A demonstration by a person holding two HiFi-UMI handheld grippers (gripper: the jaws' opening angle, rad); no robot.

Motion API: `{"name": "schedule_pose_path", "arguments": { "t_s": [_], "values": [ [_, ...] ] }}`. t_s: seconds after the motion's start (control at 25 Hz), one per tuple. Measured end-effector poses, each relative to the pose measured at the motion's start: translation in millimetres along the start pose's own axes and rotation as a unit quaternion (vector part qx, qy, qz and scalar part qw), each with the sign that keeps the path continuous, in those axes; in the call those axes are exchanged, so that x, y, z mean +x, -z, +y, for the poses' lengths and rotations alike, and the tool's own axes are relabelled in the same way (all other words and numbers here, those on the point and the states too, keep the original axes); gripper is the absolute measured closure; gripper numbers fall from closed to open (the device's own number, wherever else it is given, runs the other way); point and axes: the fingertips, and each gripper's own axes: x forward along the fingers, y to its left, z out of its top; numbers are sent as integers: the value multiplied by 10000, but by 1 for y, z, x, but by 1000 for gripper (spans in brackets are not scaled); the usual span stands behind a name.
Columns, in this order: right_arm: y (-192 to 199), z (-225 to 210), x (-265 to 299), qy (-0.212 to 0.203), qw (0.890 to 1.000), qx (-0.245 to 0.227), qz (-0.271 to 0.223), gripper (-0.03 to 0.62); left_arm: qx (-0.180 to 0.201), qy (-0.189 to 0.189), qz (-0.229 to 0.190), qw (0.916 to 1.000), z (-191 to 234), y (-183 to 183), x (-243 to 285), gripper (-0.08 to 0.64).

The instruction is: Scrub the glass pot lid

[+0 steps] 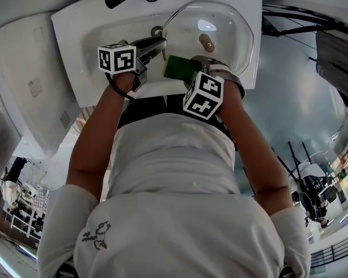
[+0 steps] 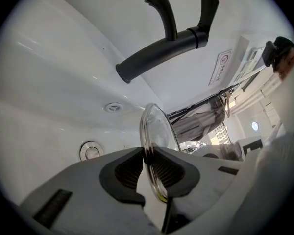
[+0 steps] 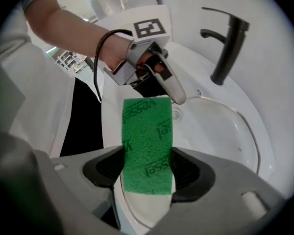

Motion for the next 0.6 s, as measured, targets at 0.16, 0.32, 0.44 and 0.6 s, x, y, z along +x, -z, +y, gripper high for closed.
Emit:
{"name": "schedule_pose_path", "arguments": {
  "t_s": [0.16,0.32,0.44,0.6],
  "values": [
    [4,9,10,-309,9995,37,24,302,19,-24,25,10000,-1,-1,1,495],
    [33,0,5,-507,9980,312,222,302,37,-29,56,10000,1,-1,0,494],
    [54,-6,0,-515,9972,387,391,302,32,-29,78,10000,2,0,0,494],
    [74,-17,-9,-534,9954,628,493,302,-32,78,78,9999,-2,0,0,494]
  ]
}}
